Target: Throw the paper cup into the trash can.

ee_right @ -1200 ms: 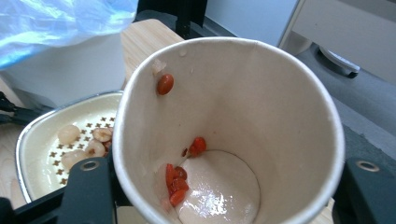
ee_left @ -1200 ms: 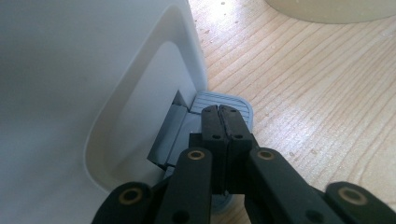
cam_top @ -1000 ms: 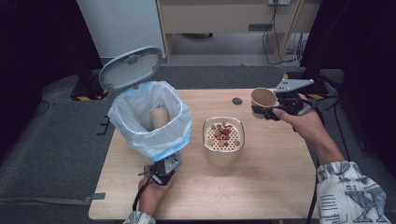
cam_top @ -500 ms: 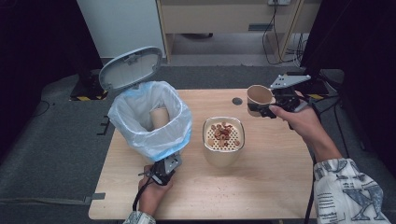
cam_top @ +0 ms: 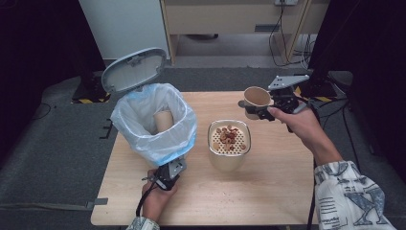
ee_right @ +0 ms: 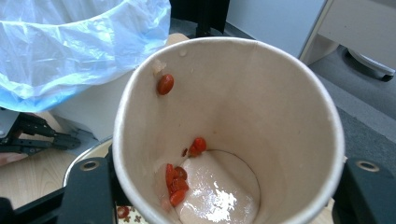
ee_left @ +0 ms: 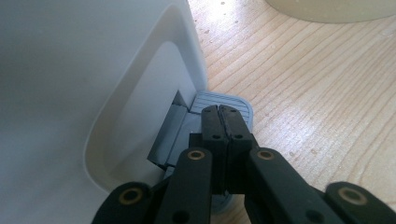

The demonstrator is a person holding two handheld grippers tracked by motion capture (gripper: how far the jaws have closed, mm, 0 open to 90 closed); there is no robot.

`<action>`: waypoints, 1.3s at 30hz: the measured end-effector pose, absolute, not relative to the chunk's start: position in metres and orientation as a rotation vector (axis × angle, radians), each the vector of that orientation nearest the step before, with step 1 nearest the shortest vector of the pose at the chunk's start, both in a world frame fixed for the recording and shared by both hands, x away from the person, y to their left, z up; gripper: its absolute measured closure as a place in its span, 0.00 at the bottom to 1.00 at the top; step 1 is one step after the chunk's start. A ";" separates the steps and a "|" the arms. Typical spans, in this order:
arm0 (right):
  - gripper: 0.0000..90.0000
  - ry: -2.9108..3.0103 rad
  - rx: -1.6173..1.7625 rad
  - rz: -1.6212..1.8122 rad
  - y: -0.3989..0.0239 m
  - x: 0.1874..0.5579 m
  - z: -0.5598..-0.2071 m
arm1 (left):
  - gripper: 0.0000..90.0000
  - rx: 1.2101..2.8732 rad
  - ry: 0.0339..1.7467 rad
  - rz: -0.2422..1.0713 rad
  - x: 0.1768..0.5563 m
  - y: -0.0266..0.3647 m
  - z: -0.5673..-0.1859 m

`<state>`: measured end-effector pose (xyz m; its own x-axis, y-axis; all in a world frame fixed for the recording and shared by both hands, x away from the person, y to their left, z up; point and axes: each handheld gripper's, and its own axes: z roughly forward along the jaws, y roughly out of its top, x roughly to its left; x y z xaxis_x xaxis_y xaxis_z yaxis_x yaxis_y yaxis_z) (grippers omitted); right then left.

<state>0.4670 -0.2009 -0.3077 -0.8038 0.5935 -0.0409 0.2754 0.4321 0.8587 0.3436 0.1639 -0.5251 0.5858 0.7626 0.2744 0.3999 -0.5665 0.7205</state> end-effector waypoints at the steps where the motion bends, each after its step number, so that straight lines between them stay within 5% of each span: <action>1: 0.37 2.353 0.744 1.317 -0.201 0.467 -0.308 | 0.99 2.206 0.920 0.775 0.344 0.164 -0.525; 39: 0.37 2.428 0.687 1.403 -0.119 0.465 -0.284 | 0.99 2.207 0.922 0.775 0.343 0.164 -0.525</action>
<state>0.4648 -0.1190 -0.2844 -0.8565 0.5160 0.0156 0.2710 0.4238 0.8642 0.3435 0.1638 -0.5250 0.5846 0.7635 0.2745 0.4014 -0.5661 0.7200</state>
